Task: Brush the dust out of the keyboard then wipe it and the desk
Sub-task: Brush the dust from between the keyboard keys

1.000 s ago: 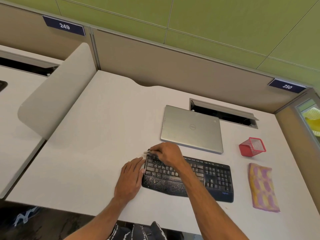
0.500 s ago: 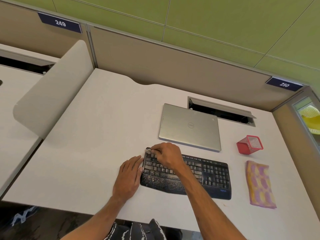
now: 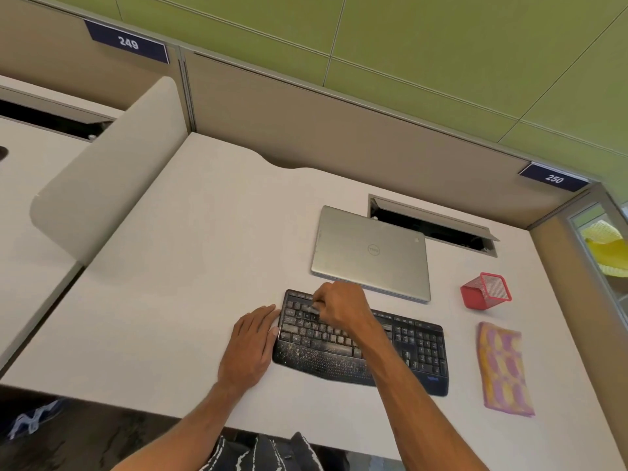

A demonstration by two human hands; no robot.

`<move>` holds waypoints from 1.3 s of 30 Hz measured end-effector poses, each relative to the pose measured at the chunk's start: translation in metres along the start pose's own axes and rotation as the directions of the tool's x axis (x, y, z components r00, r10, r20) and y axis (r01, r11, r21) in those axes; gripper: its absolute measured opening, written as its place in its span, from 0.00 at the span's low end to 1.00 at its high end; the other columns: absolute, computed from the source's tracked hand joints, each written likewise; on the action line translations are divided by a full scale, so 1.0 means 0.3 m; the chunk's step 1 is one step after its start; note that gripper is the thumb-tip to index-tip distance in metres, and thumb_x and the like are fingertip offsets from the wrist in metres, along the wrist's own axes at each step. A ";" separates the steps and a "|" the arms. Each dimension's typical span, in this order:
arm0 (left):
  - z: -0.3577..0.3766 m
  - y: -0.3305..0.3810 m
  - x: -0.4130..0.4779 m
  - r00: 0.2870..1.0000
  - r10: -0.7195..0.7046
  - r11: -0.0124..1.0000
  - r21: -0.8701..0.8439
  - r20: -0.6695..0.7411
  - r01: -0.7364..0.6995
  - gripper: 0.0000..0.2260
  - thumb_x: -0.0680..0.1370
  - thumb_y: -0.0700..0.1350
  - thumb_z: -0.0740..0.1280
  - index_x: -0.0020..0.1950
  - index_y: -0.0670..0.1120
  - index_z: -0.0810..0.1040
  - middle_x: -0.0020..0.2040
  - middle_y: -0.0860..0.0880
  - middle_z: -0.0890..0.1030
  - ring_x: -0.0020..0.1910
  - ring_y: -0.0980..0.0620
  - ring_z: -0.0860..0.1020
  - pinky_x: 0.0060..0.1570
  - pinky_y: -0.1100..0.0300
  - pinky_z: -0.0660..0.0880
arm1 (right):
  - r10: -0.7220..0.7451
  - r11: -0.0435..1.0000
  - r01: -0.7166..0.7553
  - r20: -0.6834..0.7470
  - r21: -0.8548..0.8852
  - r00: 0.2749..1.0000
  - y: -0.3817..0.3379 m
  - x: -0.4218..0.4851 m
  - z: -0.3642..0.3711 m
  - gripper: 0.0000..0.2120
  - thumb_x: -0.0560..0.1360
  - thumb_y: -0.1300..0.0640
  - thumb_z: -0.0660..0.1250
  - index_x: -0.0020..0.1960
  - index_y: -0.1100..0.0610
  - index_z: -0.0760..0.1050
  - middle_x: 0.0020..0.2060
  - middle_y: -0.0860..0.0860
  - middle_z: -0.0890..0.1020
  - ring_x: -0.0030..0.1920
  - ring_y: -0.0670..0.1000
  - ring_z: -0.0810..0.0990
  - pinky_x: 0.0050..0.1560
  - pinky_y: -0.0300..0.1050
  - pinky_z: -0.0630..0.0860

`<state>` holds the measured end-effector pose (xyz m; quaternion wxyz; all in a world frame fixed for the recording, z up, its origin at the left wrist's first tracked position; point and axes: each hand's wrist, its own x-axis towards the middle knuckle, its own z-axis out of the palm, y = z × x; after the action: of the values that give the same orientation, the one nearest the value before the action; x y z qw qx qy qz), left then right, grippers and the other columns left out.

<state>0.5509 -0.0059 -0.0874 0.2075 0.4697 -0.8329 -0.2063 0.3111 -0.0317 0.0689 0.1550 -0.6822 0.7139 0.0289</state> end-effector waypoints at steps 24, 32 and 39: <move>-0.005 -0.034 -0.032 0.998 0.058 0.997 0.045 0.037 -0.060 0.23 0.92 0.53 0.51 0.87 0.53 0.63 0.86 0.58 0.64 0.86 0.58 0.58 0.86 0.49 0.57 | -0.098 0.991 0.098 -0.004 0.090 0.995 -0.026 0.013 -0.011 0.12 0.82 0.46 0.68 0.60 0.47 0.85 0.50 0.41 0.88 0.41 0.41 0.82 0.52 0.45 0.83; -0.010 -0.033 -0.026 0.998 0.046 0.998 0.042 0.038 -0.047 0.22 0.92 0.52 0.52 0.86 0.54 0.65 0.85 0.57 0.66 0.85 0.57 0.60 0.85 0.50 0.59 | 0.039 0.965 -0.012 -0.097 0.261 0.995 -0.105 0.037 0.005 0.11 0.82 0.47 0.67 0.58 0.47 0.86 0.48 0.41 0.88 0.43 0.43 0.83 0.48 0.43 0.80; -0.016 -0.029 -0.025 0.999 0.030 0.999 0.015 0.035 -0.030 0.21 0.92 0.52 0.51 0.86 0.55 0.65 0.85 0.59 0.64 0.86 0.59 0.58 0.85 0.51 0.57 | 0.146 0.951 -0.135 -0.020 0.279 0.989 -0.102 0.036 0.033 0.11 0.79 0.55 0.66 0.54 0.52 0.87 0.44 0.45 0.88 0.36 0.43 0.82 0.47 0.44 0.83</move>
<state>0.5631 -0.0042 -0.0893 0.1927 0.4550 -0.8449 -0.2048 0.3427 -0.0417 0.0619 0.2317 -0.6018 0.7607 -0.0741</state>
